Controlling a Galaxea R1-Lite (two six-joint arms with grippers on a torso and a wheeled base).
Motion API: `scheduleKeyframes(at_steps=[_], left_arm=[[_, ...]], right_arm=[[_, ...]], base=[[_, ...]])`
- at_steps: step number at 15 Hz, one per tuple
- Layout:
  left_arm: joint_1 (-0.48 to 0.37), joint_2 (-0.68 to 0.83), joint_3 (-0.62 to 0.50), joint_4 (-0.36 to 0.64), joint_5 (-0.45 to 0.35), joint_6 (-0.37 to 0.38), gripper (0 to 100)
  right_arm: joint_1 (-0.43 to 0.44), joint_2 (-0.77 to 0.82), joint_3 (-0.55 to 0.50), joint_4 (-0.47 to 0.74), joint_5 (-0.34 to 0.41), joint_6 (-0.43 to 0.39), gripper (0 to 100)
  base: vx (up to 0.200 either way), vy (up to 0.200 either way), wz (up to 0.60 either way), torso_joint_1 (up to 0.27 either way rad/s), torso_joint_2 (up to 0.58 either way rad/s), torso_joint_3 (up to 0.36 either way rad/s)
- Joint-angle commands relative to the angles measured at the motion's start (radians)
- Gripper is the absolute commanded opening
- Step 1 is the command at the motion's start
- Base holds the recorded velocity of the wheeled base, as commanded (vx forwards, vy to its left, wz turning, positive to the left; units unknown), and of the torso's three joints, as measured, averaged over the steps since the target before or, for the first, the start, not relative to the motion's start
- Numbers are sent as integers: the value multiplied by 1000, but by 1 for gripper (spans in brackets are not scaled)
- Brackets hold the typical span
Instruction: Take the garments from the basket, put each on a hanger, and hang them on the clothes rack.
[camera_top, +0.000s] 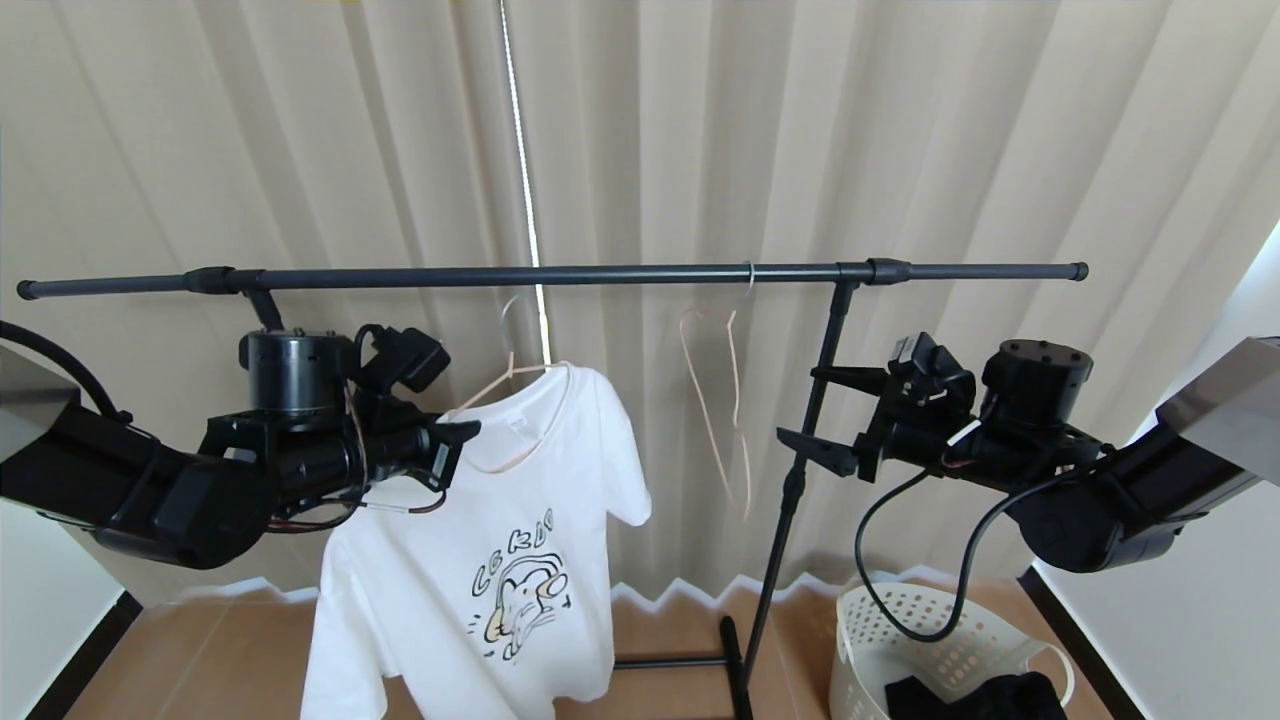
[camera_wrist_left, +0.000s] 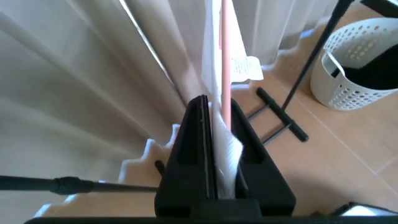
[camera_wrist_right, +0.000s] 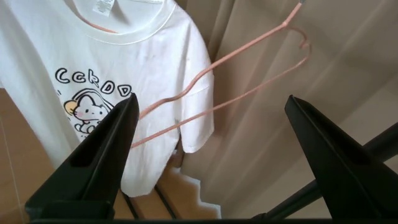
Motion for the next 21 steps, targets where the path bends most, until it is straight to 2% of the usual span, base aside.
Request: scheduleKeyframes(at_steps=[1, 4, 6, 10, 14, 16, 21], left_arm=[[0, 27, -2, -56, 2, -21, 0], [0, 75, -19, -171, 6, -98, 0], [0, 81, -39, -171, 9, -127, 0], [0, 102, -96, -171, 9, -236, 0], [1, 119, -124, -173, 9, -257, 0], [-10, 134, -154, -173, 9, -303, 0], [-13, 177, -193, -173, 9, -314, 0]], right_arm=[[0, 1, 0, -1, 1, 0, 100], [0, 1, 0, -1, 1, 0, 100], [0, 1, 1, -1, 1, 0, 100], [2, 1, 1, -1, 1, 0, 100], [3, 1, 1, -1, 1, 0, 100], [3, 3, 1, -1, 1, 0, 100], [3, 12, 0, -2, 1, -2, 100]], base=[[0, 0, 0, 0, 0, 0], [0, 0, 0, 0, 0, 0], [0, 0, 0, 0, 0, 0], [0, 0, 0, 0, 0, 0], [0, 0, 0, 0, 0, 0], [0, 0, 0, 0, 0, 0], [0, 0, 0, 0, 0, 0]])
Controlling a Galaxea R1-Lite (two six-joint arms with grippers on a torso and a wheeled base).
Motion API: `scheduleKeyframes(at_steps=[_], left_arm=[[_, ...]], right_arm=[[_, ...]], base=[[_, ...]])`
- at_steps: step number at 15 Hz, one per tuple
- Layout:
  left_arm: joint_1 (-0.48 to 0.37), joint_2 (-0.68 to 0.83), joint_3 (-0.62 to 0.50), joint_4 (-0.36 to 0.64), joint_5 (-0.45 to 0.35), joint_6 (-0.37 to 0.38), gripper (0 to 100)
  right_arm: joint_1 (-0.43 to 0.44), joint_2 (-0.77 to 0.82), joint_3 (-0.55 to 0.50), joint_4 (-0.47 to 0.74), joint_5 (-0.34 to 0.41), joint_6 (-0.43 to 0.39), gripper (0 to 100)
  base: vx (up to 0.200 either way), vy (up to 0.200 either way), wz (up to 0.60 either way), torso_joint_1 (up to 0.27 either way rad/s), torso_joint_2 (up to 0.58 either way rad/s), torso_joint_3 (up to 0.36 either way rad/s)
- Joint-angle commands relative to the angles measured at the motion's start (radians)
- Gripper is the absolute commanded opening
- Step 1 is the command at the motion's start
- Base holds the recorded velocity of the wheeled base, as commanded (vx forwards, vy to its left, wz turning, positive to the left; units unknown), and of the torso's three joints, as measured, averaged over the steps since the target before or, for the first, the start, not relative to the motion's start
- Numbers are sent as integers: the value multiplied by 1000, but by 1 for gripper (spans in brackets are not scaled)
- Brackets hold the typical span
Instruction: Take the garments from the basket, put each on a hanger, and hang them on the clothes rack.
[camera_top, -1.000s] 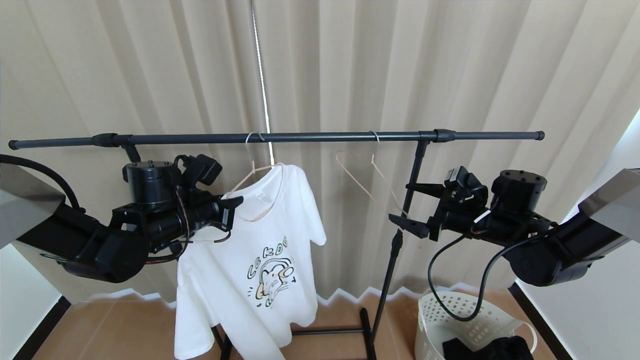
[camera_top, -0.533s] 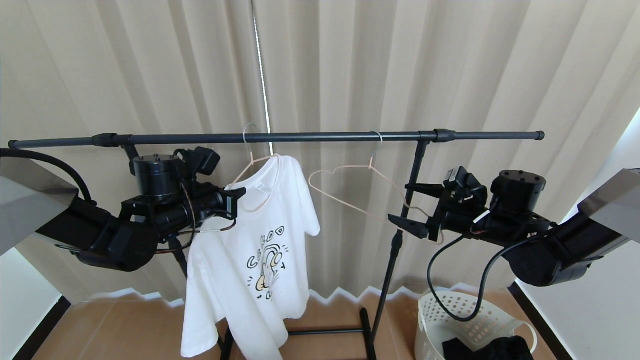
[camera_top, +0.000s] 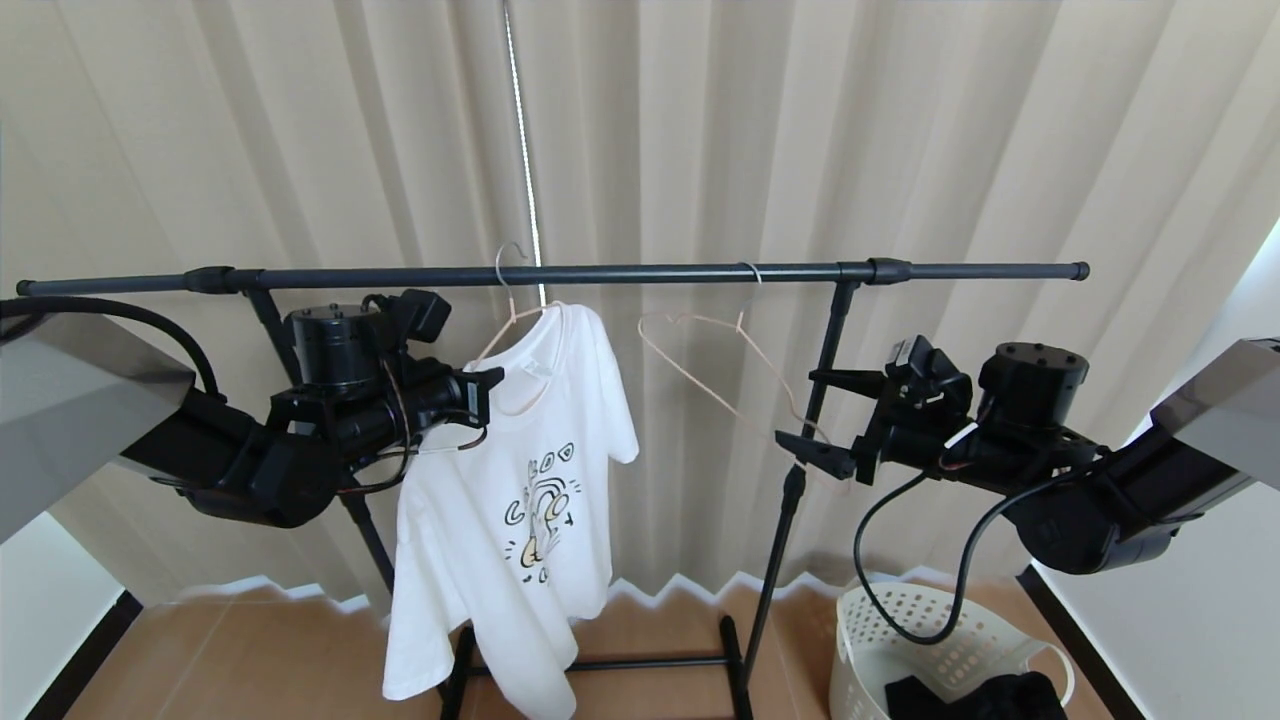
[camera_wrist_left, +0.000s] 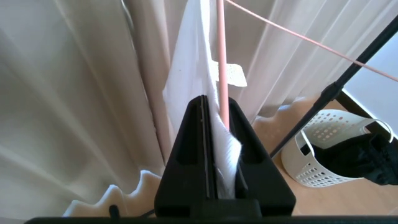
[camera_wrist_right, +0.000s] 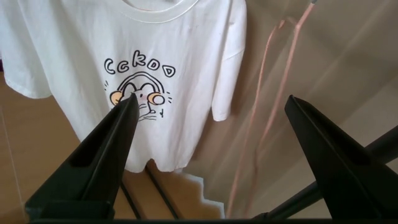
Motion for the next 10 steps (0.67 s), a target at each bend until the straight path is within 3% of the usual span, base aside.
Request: scheduleKeyframes(at_steps=[1, 10], left_arm=[[-1, 18, -9, -1, 0, -5, 0], [-1, 26, -4, -1, 3, -5, 0]], right_arm=[[0, 3, 1, -1, 1, 0, 100], [0, 3, 1, -1, 1, 0, 100]], base=[[0, 0, 0, 0, 0, 0], [0, 0, 0, 0, 0, 0]])
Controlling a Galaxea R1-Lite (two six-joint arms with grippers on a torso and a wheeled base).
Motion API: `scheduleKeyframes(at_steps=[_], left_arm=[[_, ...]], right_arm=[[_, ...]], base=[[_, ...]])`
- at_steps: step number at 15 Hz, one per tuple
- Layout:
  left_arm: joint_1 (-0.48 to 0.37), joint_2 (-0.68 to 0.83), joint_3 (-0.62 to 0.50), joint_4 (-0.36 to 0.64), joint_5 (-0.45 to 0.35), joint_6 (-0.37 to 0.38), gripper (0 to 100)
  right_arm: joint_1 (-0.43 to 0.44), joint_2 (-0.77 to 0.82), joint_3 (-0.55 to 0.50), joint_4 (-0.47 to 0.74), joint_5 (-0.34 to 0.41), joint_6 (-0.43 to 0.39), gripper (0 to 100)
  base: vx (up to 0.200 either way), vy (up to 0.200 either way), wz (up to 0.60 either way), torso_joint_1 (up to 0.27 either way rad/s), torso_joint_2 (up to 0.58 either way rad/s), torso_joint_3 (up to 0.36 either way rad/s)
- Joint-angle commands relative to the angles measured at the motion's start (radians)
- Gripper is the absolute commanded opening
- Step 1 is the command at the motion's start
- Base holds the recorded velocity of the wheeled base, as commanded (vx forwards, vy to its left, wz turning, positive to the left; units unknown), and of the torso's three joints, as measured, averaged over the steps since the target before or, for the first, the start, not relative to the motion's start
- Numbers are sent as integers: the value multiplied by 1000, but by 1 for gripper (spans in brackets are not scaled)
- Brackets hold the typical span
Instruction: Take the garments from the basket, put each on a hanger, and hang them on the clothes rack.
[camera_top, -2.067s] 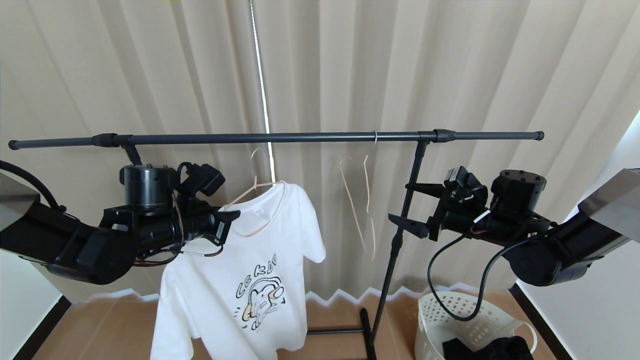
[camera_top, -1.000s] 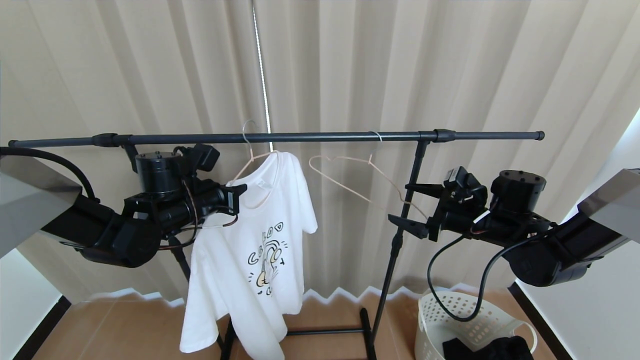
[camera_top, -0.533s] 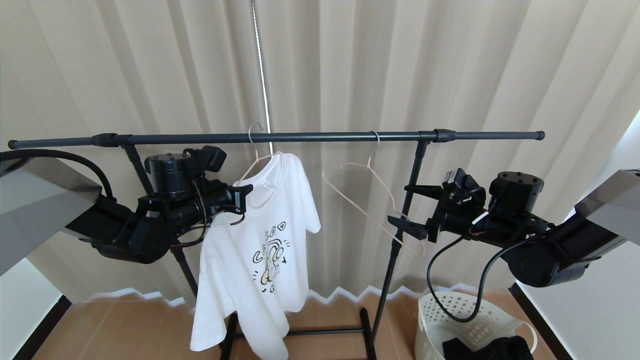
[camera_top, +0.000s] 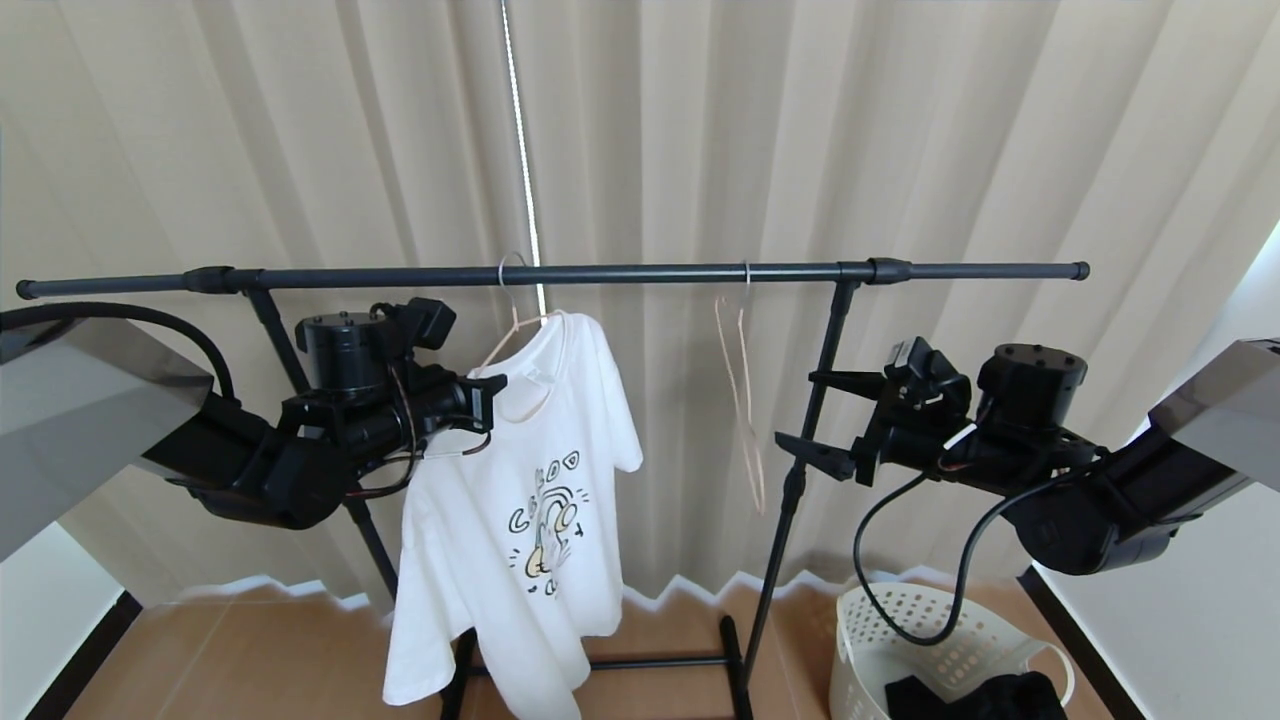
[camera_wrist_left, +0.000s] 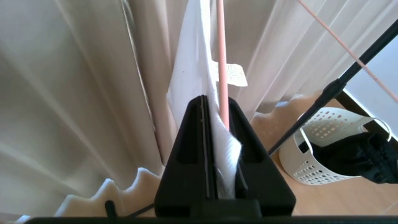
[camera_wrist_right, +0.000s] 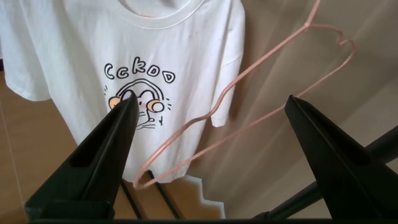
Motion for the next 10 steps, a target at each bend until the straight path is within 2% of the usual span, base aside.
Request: scheduleKeyframes(at_steps=[1, 8, 10], left_arm=[[1, -1, 3, -1, 1, 1, 100], [-1, -29, 15, -1, 3, 0, 100], [2, -112, 49, 6, 1, 0, 100]], right_arm=[[0, 0, 0, 0, 1, 0, 100], [5, -17, 3, -10, 1, 6, 100], [75, -192, 87, -31, -65, 46, 100]], base=[[0, 0, 0, 0, 0, 0], [0, 0, 0, 0, 0, 0], [0, 0, 0, 0, 0, 0]])
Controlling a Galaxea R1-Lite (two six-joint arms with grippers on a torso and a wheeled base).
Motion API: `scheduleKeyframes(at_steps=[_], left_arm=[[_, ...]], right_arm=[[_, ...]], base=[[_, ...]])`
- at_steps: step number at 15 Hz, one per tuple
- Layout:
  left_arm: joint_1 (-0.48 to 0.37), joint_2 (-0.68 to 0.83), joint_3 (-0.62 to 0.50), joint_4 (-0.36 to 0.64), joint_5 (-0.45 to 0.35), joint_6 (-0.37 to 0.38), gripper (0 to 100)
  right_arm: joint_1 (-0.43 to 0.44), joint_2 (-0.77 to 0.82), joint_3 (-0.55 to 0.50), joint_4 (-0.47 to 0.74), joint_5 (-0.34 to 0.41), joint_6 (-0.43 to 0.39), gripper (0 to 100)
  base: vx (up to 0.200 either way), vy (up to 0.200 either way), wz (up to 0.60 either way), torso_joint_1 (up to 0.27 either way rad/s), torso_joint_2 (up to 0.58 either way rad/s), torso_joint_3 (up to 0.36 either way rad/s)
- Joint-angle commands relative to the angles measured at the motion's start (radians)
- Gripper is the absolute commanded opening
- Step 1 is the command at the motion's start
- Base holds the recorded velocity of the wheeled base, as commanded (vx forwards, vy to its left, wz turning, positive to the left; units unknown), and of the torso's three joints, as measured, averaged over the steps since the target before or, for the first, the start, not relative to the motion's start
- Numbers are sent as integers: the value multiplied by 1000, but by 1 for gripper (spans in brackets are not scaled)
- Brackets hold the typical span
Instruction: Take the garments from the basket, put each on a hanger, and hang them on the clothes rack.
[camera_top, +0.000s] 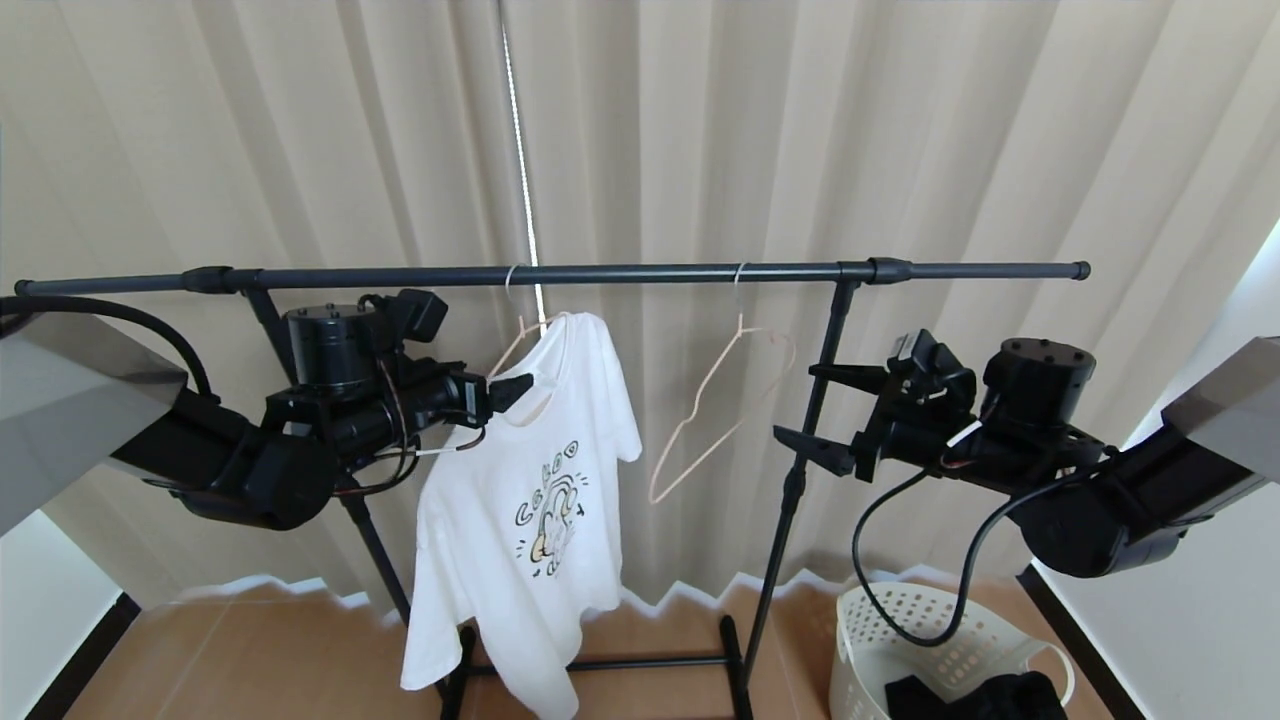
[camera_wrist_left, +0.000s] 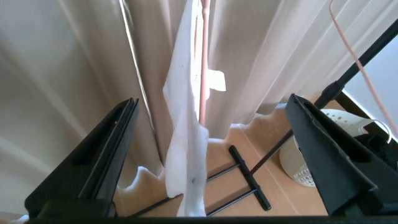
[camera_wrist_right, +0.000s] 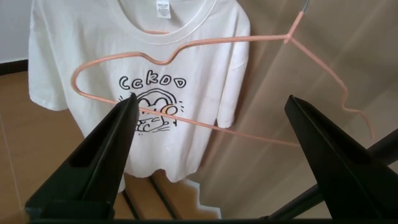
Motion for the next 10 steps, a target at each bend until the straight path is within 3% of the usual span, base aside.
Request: scheduleKeyframes(at_steps=[1, 2, 4, 5, 6, 9, 10], left_arm=[[5, -140, 52, 3, -1, 0, 100], [5, -220, 76, 7, -9, 0, 100], [3, -278, 56, 67, -12, 20, 100], [-6, -363, 58, 182, -12, 92, 100], [-17, -433, 96, 257, -12, 152, 100], [-38, -646, 295, 297, -12, 160, 100], [-50, -748, 414, 297, -10, 160, 100]], right_arm=[[70, -259, 100, -18, -120, 89, 100], [66, -348, 108, -10, -198, 143, 100], [47, -408, 115, 10, -279, 192, 100], [34, -490, 207, 42, -382, 200, 100], [34, -587, 327, 50, -429, 200, 100], [10, -774, 566, 51, -436, 198, 100], [-38, -828, 635, 51, -437, 198, 100]], base=[[0, 0, 0, 0, 0, 0], [0, 0, 0, 0, 0, 0], [0, 0, 0, 0, 0, 0], [0, 0, 0, 0, 0, 0], [0, 0, 0, 0, 0, 0], [0, 0, 0, 0, 0, 0], [0, 0, 0, 0, 0, 0]])
